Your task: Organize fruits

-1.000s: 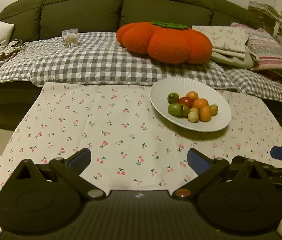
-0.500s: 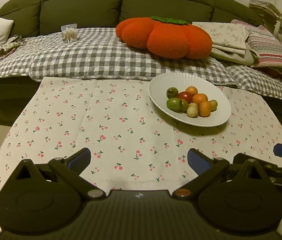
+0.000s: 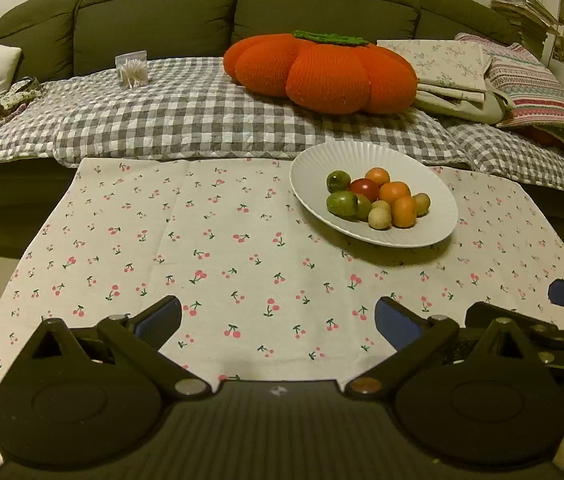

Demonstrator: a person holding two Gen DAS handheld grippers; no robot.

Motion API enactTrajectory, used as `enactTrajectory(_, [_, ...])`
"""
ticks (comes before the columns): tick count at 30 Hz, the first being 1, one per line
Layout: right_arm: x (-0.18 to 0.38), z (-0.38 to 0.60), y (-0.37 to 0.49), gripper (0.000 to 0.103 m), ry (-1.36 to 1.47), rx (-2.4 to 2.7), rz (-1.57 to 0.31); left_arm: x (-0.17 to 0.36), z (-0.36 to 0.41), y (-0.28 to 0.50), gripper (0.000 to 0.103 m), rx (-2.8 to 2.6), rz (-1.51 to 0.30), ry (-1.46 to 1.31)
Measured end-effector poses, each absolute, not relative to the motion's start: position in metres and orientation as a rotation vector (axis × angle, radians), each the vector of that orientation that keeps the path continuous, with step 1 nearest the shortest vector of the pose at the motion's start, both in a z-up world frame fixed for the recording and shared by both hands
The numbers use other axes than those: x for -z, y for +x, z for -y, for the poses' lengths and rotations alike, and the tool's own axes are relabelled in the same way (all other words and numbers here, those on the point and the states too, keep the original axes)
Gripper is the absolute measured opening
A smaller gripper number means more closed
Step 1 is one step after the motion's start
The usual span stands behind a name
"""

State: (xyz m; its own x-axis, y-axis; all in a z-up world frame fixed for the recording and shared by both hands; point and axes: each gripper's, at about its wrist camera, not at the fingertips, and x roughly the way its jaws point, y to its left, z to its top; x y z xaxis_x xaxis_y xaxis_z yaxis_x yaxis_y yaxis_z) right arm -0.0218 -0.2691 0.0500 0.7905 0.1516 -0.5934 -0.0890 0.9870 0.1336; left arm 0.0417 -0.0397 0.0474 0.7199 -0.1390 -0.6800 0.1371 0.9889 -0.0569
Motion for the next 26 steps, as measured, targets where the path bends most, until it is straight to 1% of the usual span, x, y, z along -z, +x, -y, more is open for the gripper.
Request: enactTrajectory(26, [-0.0489, 0.2689, -0.0227, 0.101, 0.113, -0.133, -0.648, -0.0477, 0.0416, 0.0400, 0.102, 0.155, -0.734, 0.017])
